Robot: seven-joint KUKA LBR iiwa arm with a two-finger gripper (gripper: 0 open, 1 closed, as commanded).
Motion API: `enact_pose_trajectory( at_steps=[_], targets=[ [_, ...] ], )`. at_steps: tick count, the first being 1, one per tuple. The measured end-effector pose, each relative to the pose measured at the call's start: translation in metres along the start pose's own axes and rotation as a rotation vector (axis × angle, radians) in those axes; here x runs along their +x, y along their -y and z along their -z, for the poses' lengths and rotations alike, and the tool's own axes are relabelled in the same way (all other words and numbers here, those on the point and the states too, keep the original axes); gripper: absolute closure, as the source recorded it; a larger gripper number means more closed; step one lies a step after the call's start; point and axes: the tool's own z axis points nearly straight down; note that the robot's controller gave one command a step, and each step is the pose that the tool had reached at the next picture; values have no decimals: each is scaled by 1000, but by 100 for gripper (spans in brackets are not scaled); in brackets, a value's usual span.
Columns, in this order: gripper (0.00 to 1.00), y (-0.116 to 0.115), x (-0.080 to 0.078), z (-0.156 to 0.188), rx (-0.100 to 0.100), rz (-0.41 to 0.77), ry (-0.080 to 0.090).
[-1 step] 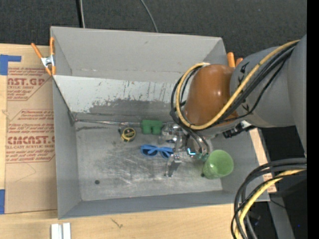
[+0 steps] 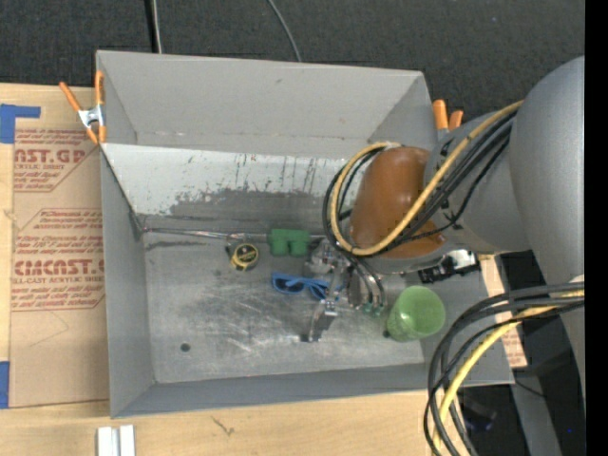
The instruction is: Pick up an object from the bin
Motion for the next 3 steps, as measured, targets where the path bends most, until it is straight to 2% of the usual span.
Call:
enact_pose_trajectory(
  at_steps=[1, 2, 3],
  targets=[
    [100, 0, 0, 2, 1, 1, -5],
    [100, -4, -10, 172, 3, -45, -4],
    [100, -1, 5, 155, 6, -2, -13]
  ],
)
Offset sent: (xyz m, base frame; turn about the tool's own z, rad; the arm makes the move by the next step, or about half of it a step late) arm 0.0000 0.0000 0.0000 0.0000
